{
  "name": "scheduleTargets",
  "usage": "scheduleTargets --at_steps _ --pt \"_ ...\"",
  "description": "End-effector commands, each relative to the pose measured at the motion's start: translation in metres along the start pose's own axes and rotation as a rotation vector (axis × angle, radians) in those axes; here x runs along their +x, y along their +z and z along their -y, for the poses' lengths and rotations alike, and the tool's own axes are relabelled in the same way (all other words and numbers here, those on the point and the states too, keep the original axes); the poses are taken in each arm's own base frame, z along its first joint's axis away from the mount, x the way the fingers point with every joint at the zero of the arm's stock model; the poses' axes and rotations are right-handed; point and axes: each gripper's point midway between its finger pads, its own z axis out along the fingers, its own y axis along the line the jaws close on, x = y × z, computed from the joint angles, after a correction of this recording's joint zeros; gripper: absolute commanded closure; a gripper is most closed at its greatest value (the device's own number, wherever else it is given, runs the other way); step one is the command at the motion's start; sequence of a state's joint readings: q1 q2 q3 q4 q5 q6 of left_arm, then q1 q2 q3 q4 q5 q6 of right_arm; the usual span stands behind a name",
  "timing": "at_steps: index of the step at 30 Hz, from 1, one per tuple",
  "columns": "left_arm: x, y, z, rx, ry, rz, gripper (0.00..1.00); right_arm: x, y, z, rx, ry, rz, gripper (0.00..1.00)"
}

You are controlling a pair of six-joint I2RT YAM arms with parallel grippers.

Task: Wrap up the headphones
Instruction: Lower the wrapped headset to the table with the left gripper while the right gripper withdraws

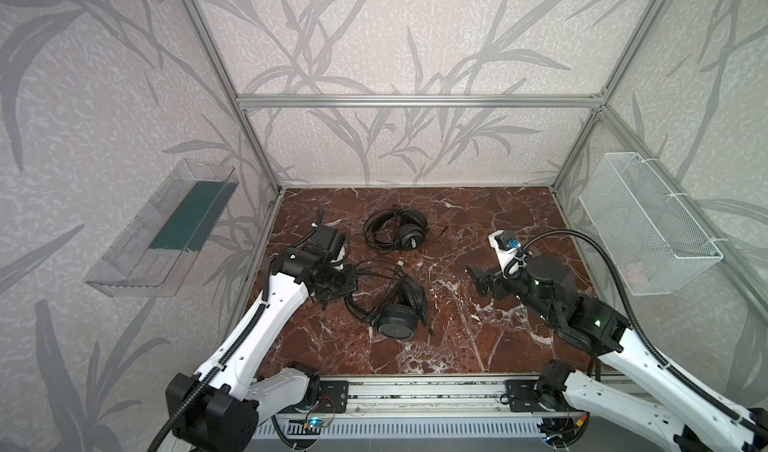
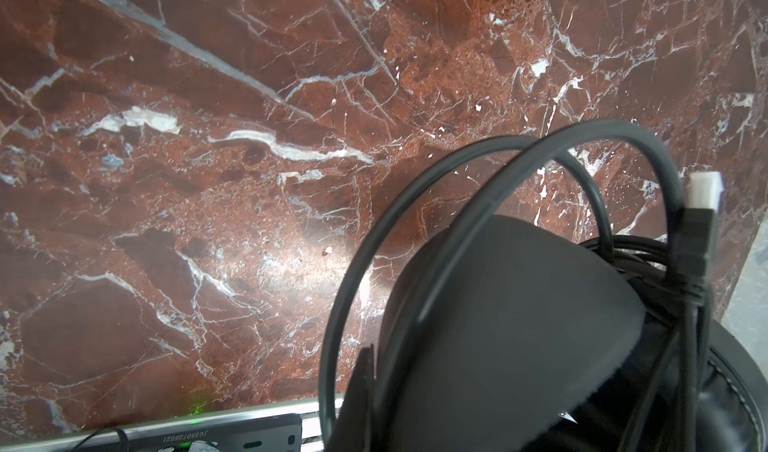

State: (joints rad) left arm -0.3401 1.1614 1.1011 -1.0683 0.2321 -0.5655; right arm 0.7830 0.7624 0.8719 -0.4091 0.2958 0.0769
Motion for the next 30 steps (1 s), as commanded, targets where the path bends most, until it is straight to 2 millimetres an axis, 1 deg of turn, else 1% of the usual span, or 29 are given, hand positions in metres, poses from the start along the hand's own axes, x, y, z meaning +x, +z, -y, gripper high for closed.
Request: scheduleTargets --at_steps 1,2,5,8,10,17,19,22,24,26,30 --pt "-0.021 -0.01 0.022 0.046 -0.02 0.077 1.0 0.012 -0.007 0.017 0.083 0.026 -0.014 0.01" --pt "-0.027 -0.009 0.028 0.064 -0.025 0.096 1.0 0.013 -0.009 0.021 0.097 0.03 -0.013 0.01" --pt "-0.041 0.0 0.038 0.066 -0.072 0.118 1.0 0.016 -0.017 0.029 0.132 0.053 0.004 0.01" --pt "-0.051 0.011 0.048 0.068 -0.108 0.136 1.0 0.019 -0.02 0.032 0.14 0.061 0.014 0.01" --pt "-0.057 0.018 0.051 0.059 -0.123 0.161 1.0 0.023 -0.019 0.032 0.14 0.062 0.009 0.01" --pt "-0.082 0.054 0.035 -0.067 -0.154 0.235 1.0 0.023 -0.016 0.03 0.132 0.073 0.015 0.01" --pt "-0.088 0.064 0.032 -0.08 -0.164 0.245 1.0 0.024 -0.015 0.029 0.127 0.072 0.011 0.01" --pt "-0.092 0.079 0.029 -0.051 -0.229 0.212 1.0 0.025 -0.015 0.027 0.117 0.074 0.011 0.01" --pt "-0.096 0.088 0.023 -0.058 -0.264 0.206 1.0 0.026 -0.013 0.026 0.111 0.076 0.012 0.01" --pt "-0.096 0.097 0.018 -0.062 -0.283 0.187 1.0 0.026 -0.012 0.025 0.107 0.078 0.013 0.01" --pt "-0.087 0.113 0.012 -0.066 -0.308 0.149 1.0 0.027 -0.012 0.024 0.103 0.075 0.009 0.01"
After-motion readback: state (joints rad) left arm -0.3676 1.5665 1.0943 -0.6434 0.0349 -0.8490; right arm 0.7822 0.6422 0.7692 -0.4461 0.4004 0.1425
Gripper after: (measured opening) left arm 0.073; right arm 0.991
